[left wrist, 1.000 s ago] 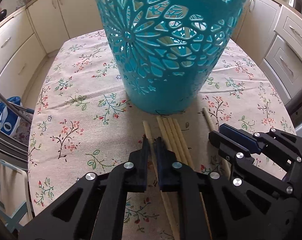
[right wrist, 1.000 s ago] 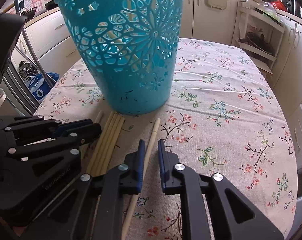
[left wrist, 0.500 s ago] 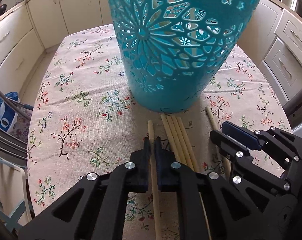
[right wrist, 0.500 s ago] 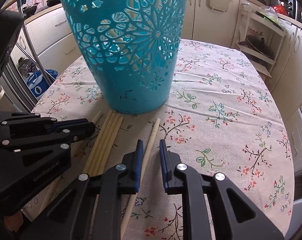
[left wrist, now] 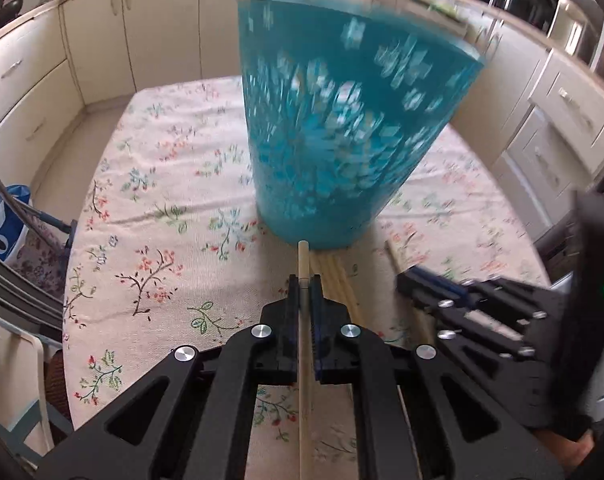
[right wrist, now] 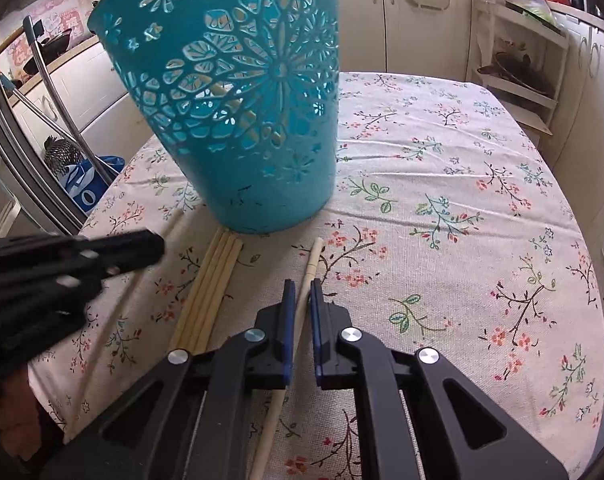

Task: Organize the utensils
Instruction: 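Lift the stick with the left tool up over the teal basket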

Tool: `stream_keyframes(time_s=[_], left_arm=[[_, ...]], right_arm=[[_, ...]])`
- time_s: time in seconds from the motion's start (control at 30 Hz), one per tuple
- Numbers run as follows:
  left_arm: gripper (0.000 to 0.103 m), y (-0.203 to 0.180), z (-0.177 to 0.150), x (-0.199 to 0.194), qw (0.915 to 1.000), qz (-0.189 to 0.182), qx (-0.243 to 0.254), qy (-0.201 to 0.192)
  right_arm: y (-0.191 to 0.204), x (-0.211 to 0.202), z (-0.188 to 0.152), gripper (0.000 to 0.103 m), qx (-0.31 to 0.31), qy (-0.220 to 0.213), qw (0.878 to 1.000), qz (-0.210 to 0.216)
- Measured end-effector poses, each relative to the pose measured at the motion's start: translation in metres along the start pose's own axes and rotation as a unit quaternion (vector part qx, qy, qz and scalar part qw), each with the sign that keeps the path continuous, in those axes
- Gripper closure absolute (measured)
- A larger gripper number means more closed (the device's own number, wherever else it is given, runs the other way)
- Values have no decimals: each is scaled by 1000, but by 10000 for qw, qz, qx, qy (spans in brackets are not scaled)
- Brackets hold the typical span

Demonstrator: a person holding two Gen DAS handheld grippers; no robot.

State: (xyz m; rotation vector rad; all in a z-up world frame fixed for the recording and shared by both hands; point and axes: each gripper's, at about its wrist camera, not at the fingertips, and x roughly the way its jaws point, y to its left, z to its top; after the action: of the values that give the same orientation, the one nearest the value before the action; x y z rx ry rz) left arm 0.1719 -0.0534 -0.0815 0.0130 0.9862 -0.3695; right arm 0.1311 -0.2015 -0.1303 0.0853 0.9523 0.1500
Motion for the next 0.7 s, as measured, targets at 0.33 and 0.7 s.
stream_keyframes(time_s=[0.33,0.7], left_arm=[[98,-21,29,-108,9871,-842,127,-1354],[98,-36,140,-156,9428,-614,-207,-3269]], right_arm=[[-7,-2,-3,95,240,-22,9995,205],[-21,-7,-5,95,315,-28,9989,338]])
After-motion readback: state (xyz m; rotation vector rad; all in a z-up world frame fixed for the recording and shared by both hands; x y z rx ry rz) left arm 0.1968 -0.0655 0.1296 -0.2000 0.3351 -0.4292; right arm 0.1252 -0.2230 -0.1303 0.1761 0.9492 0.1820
